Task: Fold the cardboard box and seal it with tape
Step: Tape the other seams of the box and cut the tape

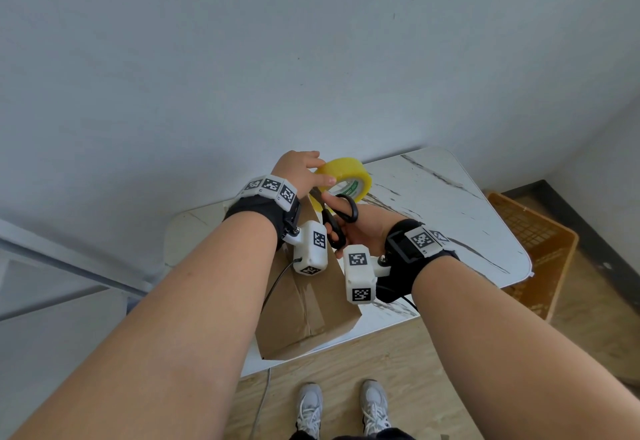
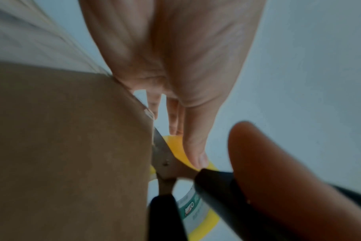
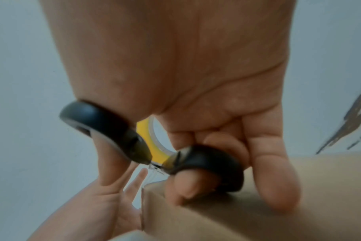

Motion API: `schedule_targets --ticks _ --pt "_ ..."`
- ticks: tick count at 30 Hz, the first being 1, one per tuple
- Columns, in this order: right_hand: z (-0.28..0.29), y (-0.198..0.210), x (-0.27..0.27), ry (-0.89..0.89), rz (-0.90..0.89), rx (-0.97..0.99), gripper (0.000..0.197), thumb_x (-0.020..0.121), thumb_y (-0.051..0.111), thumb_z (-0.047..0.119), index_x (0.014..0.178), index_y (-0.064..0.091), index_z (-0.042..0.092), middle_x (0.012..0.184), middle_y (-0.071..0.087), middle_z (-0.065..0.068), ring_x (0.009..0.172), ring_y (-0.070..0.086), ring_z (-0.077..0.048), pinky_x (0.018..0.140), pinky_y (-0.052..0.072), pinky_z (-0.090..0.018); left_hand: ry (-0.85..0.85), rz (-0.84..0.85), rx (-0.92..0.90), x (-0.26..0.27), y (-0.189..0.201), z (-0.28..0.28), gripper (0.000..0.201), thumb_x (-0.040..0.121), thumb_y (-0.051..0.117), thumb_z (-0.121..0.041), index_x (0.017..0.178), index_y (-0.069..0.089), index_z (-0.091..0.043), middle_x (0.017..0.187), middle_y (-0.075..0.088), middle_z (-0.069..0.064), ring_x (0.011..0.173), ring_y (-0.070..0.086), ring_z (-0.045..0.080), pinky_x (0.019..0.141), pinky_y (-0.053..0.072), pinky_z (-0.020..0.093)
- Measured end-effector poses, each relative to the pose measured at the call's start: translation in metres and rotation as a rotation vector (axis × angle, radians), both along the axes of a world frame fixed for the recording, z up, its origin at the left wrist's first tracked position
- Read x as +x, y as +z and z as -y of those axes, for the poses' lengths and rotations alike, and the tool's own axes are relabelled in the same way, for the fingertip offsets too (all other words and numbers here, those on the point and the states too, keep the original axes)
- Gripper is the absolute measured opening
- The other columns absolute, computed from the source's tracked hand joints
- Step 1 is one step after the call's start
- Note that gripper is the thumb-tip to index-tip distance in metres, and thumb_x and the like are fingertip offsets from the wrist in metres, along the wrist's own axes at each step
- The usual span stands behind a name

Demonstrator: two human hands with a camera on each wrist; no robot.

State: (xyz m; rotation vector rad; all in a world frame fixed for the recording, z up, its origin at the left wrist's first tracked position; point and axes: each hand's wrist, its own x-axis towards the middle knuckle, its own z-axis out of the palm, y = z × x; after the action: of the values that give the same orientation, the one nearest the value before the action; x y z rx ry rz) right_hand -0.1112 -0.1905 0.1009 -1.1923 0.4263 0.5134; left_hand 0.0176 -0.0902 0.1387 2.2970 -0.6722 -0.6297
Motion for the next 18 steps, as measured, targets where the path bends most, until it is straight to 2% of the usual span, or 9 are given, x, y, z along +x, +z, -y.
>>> schedule_targets --ticks 3,5,8,9,12,15,18 --pt "-0.002 -0.003 0.001 -0.038 0.011 -0.010 0.053 0.083 0.057 0.062 0.069 0.055 0.011 0.059 0.050 -0.002 0.053 0.044 -0.014 0.056 0.038 -0.025 -0.002 -0.002 0.000 -0.001 0.000 0.000 0.056 0.080 0.074 -0.028 0.131 0.057 -0.010 0.150 0.039 -0.003 0.135 0.041 0.016 0.109 0.029 0.026" --pt "-0.003 -0.004 0.001 -0.059 0.024 -0.028 0.051 0.088 0.055 0.057 0.067 0.051 0.012 0.054 0.049 0.000 0.046 0.042 -0.012 0.054 0.034 -0.024 0.003 -0.010 -0.004 -0.001 0.001 0.000 0.057 0.081 0.073 -0.028 0.132 0.056 -0.009 0.151 0.038 -0.003 0.135 0.042 0.016 0.108 0.029 0.025" --pt "-0.001 -0.003 0.001 -0.081 0.036 -0.049 0.045 0.096 0.048 0.046 0.067 0.044 0.013 0.045 0.047 0.006 0.037 0.039 -0.005 0.041 0.028 -0.015 0.014 -0.034 -0.012 -0.001 0.002 0.000 0.060 0.082 0.072 -0.031 0.134 0.054 -0.009 0.151 0.037 -0.005 0.135 0.042 0.016 0.109 0.029 0.027" --pt "-0.001 -0.003 0.000 -0.078 0.035 -0.053 0.044 0.097 0.048 0.045 0.067 0.043 0.013 0.044 0.047 0.007 0.036 0.039 -0.004 0.040 0.027 -0.015 0.015 -0.038 -0.011 -0.001 0.003 0.001 0.060 0.082 0.072 -0.032 0.134 0.054 -0.009 0.151 0.037 -0.006 0.135 0.041 0.016 0.110 0.029 0.027" --pt "0.001 -0.005 -0.002 -0.039 0.002 -0.072 0.043 0.094 0.053 0.047 0.069 0.046 0.013 0.051 0.051 0.003 0.043 0.044 -0.009 0.047 0.030 -0.020 0.033 -0.040 -0.020 -0.002 0.004 0.001 0.060 0.082 0.072 -0.034 0.134 0.055 -0.010 0.151 0.037 -0.006 0.136 0.040 0.016 0.111 0.029 0.028" --pt "0.009 -0.012 -0.007 0.034 -0.091 -0.102 0.047 0.084 0.064 0.054 0.071 0.054 0.010 0.064 0.053 -0.007 0.052 0.046 -0.018 0.052 0.037 -0.026 0.045 -0.042 -0.020 -0.002 0.003 0.001 0.059 0.082 0.072 -0.033 0.133 0.056 -0.009 0.151 0.038 -0.005 0.136 0.040 0.017 0.111 0.028 0.028" --pt "0.022 -0.017 -0.012 0.182 -0.175 -0.233 0.050 0.080 0.066 0.057 0.062 0.057 0.011 0.058 0.051 -0.006 0.052 0.042 -0.018 0.058 0.035 -0.028 0.063 -0.058 -0.028 -0.002 0.003 0.001 0.059 0.082 0.072 -0.034 0.133 0.056 -0.009 0.151 0.038 -0.006 0.135 0.041 0.018 0.110 0.028 0.027"
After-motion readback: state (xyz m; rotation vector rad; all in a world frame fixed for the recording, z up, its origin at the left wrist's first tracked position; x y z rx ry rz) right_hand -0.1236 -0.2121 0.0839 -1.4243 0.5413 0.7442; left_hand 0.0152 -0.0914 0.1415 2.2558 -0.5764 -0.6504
